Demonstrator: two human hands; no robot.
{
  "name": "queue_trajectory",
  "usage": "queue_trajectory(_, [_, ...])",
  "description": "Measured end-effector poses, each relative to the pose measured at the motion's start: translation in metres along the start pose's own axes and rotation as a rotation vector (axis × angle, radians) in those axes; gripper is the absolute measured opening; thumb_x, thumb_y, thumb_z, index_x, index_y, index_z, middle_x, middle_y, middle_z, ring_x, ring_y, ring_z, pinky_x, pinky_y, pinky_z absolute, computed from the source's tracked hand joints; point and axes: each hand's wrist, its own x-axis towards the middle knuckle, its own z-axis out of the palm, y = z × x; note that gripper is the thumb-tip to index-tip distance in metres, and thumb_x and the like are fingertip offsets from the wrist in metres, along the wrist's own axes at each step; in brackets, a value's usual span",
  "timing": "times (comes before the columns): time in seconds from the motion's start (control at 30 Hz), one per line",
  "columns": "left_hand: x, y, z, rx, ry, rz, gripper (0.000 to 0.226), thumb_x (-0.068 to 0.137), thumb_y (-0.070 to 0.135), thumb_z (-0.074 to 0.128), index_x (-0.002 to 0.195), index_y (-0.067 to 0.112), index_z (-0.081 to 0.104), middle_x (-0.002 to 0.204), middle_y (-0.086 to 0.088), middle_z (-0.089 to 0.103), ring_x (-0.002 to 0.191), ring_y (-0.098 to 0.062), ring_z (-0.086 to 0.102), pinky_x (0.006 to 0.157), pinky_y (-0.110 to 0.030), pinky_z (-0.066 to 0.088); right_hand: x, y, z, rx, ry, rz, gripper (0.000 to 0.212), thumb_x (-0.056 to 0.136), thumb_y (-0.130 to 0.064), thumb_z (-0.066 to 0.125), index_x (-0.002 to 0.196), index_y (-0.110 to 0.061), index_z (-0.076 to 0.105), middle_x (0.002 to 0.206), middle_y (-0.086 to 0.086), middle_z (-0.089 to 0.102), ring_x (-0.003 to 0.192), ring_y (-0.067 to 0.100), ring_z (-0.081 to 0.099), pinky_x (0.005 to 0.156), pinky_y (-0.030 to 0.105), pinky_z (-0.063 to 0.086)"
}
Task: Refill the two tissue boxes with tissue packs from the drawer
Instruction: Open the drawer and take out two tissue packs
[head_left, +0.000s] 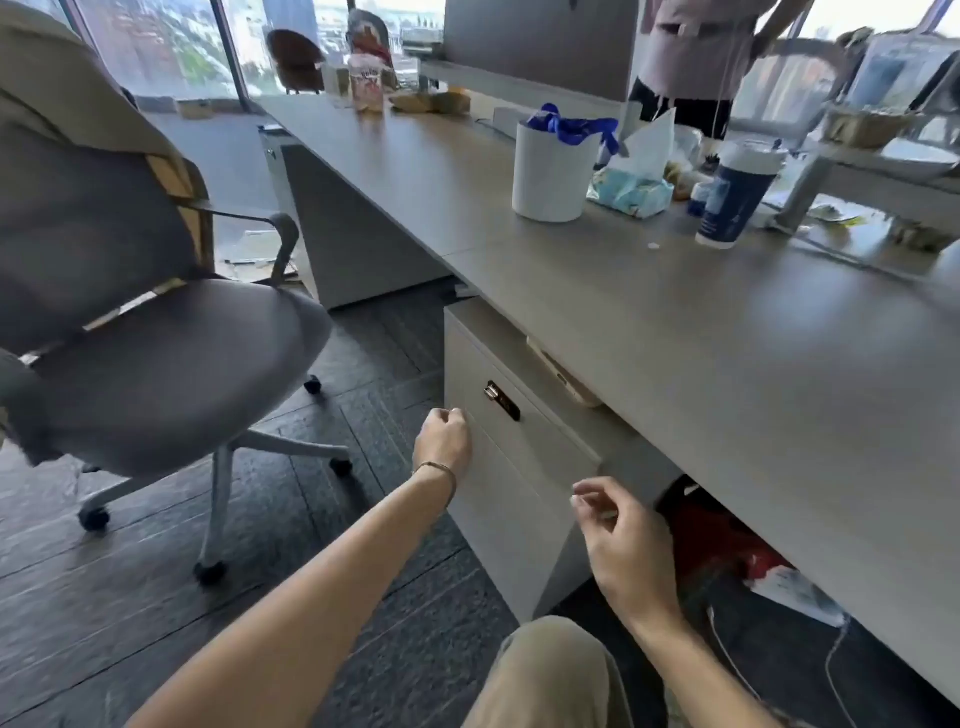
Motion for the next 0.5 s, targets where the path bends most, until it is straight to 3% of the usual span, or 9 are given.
queue_trajectory(0.07, [0.016, -0.003, 0.014, -0.032, -0.006, -0.029, 0.038, 0.078, 0.051, 0.038, 0.087, 0.02, 0.057, 0.094, -0.011, 0.07, 0.09, -0.036, 0.07, 0.086, -0.046, 0.056, 0.007, 0.013, -0.001, -0.024, 0.067, 0.049, 0.003, 0.091, -0.031, 0.07, 0.093, -0.031, 0.069, 0.085, -0.018, 0.071, 0.082, 0.001, 0.068, 0.072, 0.033, 0.059])
queue_trajectory(0.13, [0.009, 0.012, 0.023, -0.031, -0.048, -0.061, 0.038, 0.087, 0.05, 0.037, 0.089, 0.017, 0.055, 0.087, -0.012, 0.069, 0.073, -0.031, 0.067, 0.071, -0.034, 0.05, 0.011, 0.025, -0.003, -0.053, 0.103, 0.093, 0.012, 0.088, -0.034, 0.073, 0.097, -0.027, 0.07, 0.089, -0.016, 0.072, 0.085, 0.003, 0.069, 0.075, 0.03, 0.058])
queue_trajectory(0.27, [0.012, 0.03, 0.039, -0.08, -0.089, -0.02, 0.032, 0.103, 0.041, 0.036, 0.093, 0.015, 0.052, 0.076, -0.009, 0.062, 0.057, -0.024, 0.056, 0.051, -0.027, 0.039, 0.026, 0.034, -0.001, -0.103, 0.123, 0.079, 0.02, 0.085, -0.04, 0.075, 0.097, -0.026, 0.069, 0.092, -0.015, 0.073, 0.088, 0.008, 0.068, 0.081, 0.036, 0.056])
queue_trajectory(0.33, [0.022, 0.03, 0.048, -0.074, -0.058, 0.013, 0.03, 0.102, 0.038, 0.037, 0.086, 0.015, 0.049, 0.073, -0.009, 0.061, 0.056, -0.025, 0.056, 0.052, -0.03, 0.044, 0.032, 0.037, 0.0, -0.104, 0.132, 0.062, 0.022, 0.084, -0.041, 0.074, 0.096, -0.024, 0.071, 0.091, -0.014, 0.073, 0.086, 0.008, 0.068, 0.08, 0.033, 0.055])
queue_trajectory(0.4, [0.028, 0.026, 0.055, -0.056, -0.005, 0.043, 0.029, 0.095, 0.04, 0.037, 0.08, 0.016, 0.047, 0.073, -0.01, 0.061, 0.063, -0.03, 0.06, 0.065, -0.046, 0.057, 0.036, 0.035, 0.0, -0.089, 0.135, 0.051, 0.021, 0.083, -0.04, 0.075, 0.094, -0.022, 0.072, 0.088, -0.013, 0.073, 0.084, 0.007, 0.068, 0.079, 0.029, 0.054])
queue_trajectory(0.5, [0.03, 0.017, 0.062, -0.012, 0.046, 0.086, 0.03, 0.092, 0.043, 0.036, 0.079, 0.017, 0.045, 0.077, -0.012, 0.063, 0.077, -0.039, 0.066, 0.077, -0.056, 0.056, 0.038, 0.034, -0.001, -0.107, 0.144, 0.01, 0.017, 0.083, -0.035, 0.077, 0.091, -0.021, 0.074, 0.084, -0.013, 0.073, 0.078, 0.007, 0.067, 0.075, 0.027, 0.052])
